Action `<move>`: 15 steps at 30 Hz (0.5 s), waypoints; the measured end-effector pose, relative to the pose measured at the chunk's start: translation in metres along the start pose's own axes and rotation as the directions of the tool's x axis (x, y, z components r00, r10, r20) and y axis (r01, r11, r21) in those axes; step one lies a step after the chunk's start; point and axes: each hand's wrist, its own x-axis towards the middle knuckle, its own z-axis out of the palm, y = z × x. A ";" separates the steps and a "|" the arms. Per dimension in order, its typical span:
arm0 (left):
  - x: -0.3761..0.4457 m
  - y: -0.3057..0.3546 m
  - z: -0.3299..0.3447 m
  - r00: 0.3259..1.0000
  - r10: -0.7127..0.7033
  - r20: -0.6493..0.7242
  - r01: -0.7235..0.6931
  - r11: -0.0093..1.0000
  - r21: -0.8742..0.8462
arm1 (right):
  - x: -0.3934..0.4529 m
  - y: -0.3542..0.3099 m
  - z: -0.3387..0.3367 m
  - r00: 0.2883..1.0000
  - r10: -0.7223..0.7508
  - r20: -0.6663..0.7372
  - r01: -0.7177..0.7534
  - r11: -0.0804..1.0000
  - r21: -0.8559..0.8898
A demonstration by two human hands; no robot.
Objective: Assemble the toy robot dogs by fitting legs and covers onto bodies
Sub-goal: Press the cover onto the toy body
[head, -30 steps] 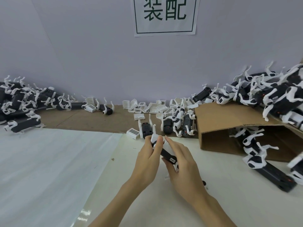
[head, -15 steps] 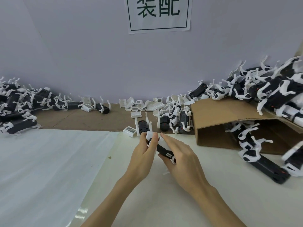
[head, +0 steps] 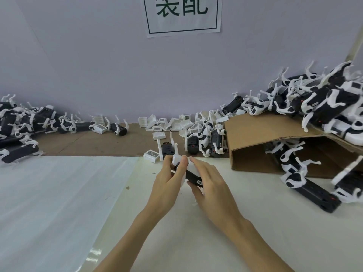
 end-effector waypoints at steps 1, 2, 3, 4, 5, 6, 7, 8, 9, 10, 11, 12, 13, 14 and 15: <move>0.000 0.001 0.000 1.000 0.006 0.002 -0.006 1.000 0.003 | 0.000 0.000 0.001 1.000 -0.011 -0.028 0.011 1.000 0.010; -0.001 0.002 0.000 1.000 0.012 0.004 -0.012 1.000 0.001 | -0.001 0.001 0.002 0.998 -0.020 -0.059 0.022 1.000 0.022; -0.002 0.003 0.000 1.000 0.016 0.007 -0.016 1.000 -0.008 | 0.000 0.002 0.003 0.996 -0.024 -0.084 0.027 0.999 0.038; -0.002 0.004 0.000 1.000 0.015 0.010 -0.015 1.000 -0.018 | 0.000 0.003 0.003 0.995 -0.024 -0.099 0.029 0.998 0.056; -0.003 0.004 0.000 1.000 0.012 0.012 -0.011 1.000 -0.026 | 0.001 0.005 0.004 0.994 -0.025 -0.106 0.033 0.997 0.068; -0.003 0.004 0.001 1.000 0.010 0.013 -0.010 0.999 -0.032 | 0.001 0.005 0.004 0.994 -0.029 -0.109 0.036 0.997 0.068; -0.003 0.003 0.001 1.000 0.013 0.016 -0.012 0.999 -0.033 | 0.002 0.006 0.004 0.994 -0.033 -0.109 0.040 0.997 0.062; -0.003 0.003 0.001 1.000 0.018 0.018 -0.017 0.999 -0.032 | 0.002 0.008 0.003 0.994 -0.037 -0.105 0.043 0.997 0.060; -0.003 0.003 0.001 1.000 0.023 0.020 -0.023 0.999 -0.031 | 0.003 0.009 0.002 0.994 -0.042 -0.097 0.048 0.997 0.059; -0.003 0.003 0.001 0.999 0.027 0.021 -0.026 0.999 -0.031 | 0.005 0.009 0.001 0.995 -0.049 -0.087 0.054 0.997 0.055; -0.003 0.002 0.000 0.999 0.026 0.022 -0.025 0.999 -0.039 | 0.006 0.010 0.000 0.996 -0.051 -0.071 0.055 0.997 0.049; -0.004 0.003 0.000 1.000 0.018 0.026 -0.017 0.999 -0.046 | 0.006 0.010 -0.001 0.998 -0.044 -0.051 0.047 0.998 0.049; -0.004 0.004 -0.002 0.999 0.008 0.035 -0.006 0.998 -0.055 | 0.006 0.009 -0.002 0.999 -0.029 -0.024 0.030 0.997 0.068; -0.004 0.005 -0.003 0.999 0.000 0.048 0.003 0.998 -0.064 | 0.005 0.009 -0.003 1.000 -0.008 0.011 0.007 0.993 0.118; -0.004 0.005 -0.006 0.998 0.005 0.063 -0.001 0.997 -0.074 | 0.004 0.009 -0.004 0.999 0.019 0.049 -0.028 0.980 0.197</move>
